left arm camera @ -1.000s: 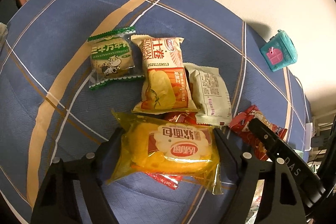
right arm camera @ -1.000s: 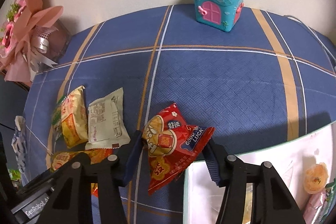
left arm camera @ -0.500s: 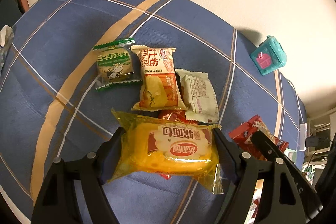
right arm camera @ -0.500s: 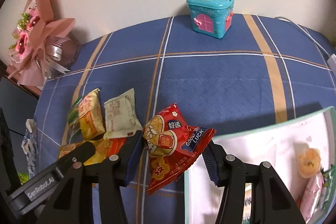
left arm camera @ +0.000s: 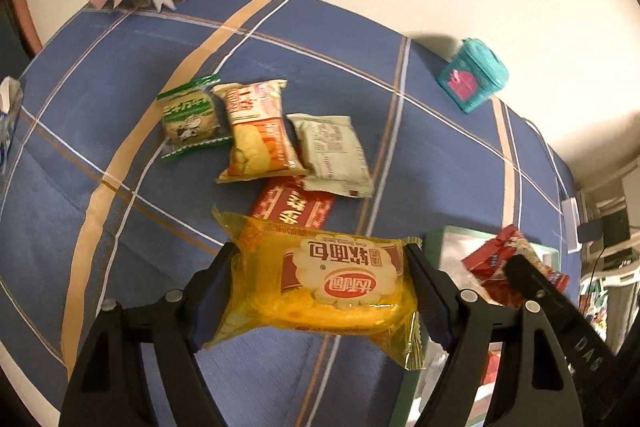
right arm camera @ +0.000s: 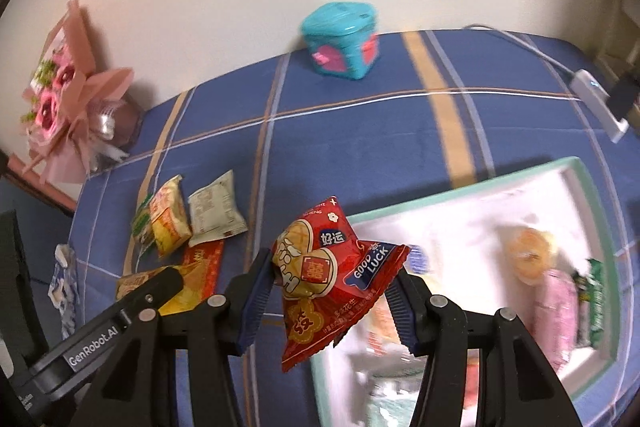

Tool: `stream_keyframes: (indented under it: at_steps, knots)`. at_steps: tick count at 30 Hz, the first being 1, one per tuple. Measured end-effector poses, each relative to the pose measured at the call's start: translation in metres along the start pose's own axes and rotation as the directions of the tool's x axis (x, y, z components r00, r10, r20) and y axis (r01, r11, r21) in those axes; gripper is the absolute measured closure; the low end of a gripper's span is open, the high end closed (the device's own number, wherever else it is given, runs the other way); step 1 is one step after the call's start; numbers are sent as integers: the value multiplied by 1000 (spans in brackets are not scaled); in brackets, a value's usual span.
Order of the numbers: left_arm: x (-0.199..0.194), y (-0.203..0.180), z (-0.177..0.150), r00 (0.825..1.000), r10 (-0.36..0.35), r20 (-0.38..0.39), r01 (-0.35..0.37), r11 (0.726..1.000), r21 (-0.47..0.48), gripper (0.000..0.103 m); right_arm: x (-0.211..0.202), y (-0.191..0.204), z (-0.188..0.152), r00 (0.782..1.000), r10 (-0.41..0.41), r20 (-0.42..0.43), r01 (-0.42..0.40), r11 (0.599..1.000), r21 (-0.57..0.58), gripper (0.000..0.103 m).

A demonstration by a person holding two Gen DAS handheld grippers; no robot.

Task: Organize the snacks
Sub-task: 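Carry the yellow bread pack and red Good Luck pack over the tray and open both tools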

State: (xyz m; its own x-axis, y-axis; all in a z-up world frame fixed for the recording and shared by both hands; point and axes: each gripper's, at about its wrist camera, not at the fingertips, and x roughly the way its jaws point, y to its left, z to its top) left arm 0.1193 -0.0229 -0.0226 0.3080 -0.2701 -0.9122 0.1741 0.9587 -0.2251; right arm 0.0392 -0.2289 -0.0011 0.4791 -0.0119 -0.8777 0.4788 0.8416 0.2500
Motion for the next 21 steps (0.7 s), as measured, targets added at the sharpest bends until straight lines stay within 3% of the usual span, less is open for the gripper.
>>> stream_keyframes:
  at_steps: [9,15,21]
  knots:
    - [-11,-52,-18,1000,-11,12,9,992,127,21,-41,-72,13,995,-87,57,79,989,125,46]
    - [-16,-92,-29,1000,-25,17,21,980,200,21,-65,-129,22,993,-89,81,67,967,248,46]
    - [-17,-141,-51,1000,-23,16,17,949,314,21,-70,-175,22,990,-119,79,86,939,333,46]
